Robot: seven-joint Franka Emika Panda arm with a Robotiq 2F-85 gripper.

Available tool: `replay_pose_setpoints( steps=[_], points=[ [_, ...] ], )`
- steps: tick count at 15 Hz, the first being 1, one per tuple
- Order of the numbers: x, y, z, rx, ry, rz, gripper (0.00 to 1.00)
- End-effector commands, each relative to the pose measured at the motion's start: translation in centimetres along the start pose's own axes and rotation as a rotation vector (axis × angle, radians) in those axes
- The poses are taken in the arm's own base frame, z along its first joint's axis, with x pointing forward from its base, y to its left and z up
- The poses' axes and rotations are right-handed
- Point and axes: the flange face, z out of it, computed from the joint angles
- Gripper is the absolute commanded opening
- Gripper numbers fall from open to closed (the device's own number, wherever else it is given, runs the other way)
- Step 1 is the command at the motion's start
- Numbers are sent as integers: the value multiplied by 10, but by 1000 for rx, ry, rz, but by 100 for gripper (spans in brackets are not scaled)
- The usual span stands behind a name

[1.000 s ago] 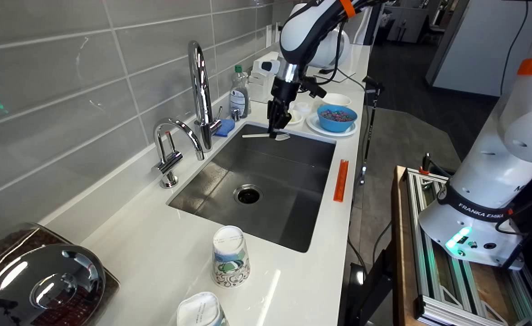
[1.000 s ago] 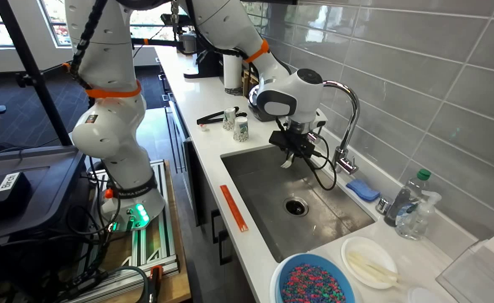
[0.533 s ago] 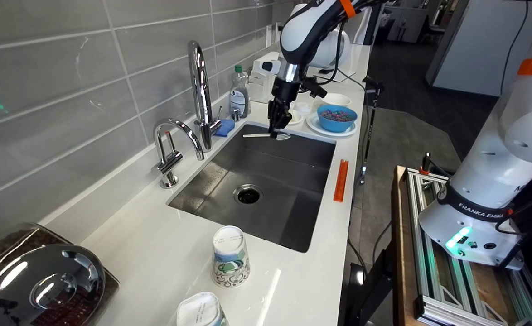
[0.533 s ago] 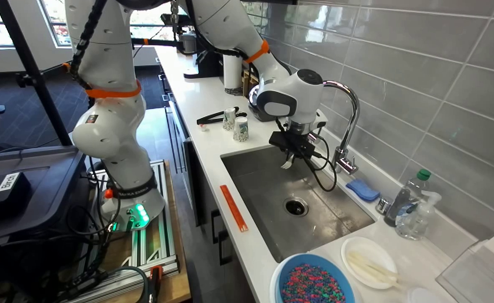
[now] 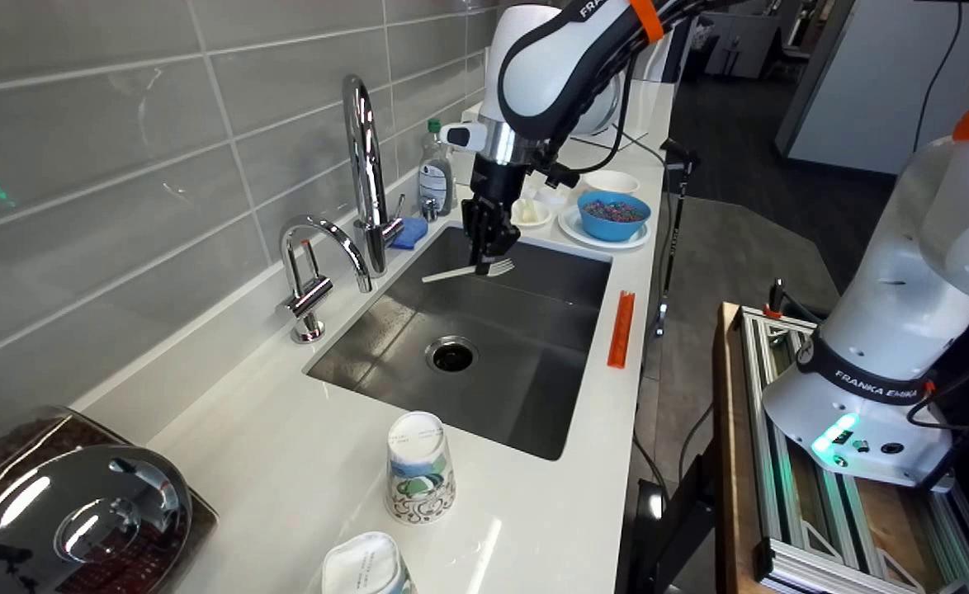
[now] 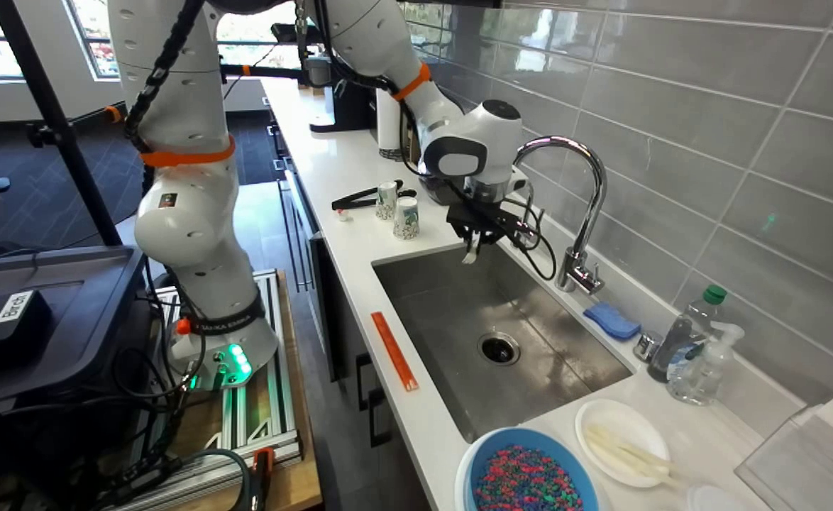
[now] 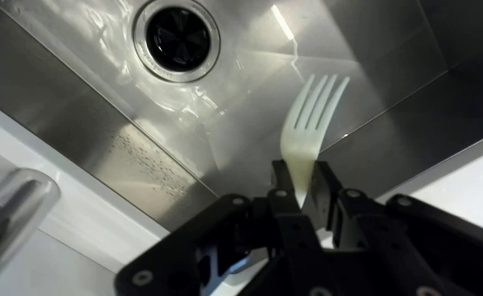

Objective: Put one fork on the right cup

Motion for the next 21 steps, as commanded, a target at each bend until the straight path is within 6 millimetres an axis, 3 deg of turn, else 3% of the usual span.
replay_pose_setpoints(
  steps=[1,5,10,21],
  points=[
    [39,-43,-3,-11,-50,-170,5],
    [73,-75,-6,4,-45,-320,5],
    [99,-104,-5,38,-39,-461,5],
    [136,-137,2,100,-38,-655,5]
  ],
)
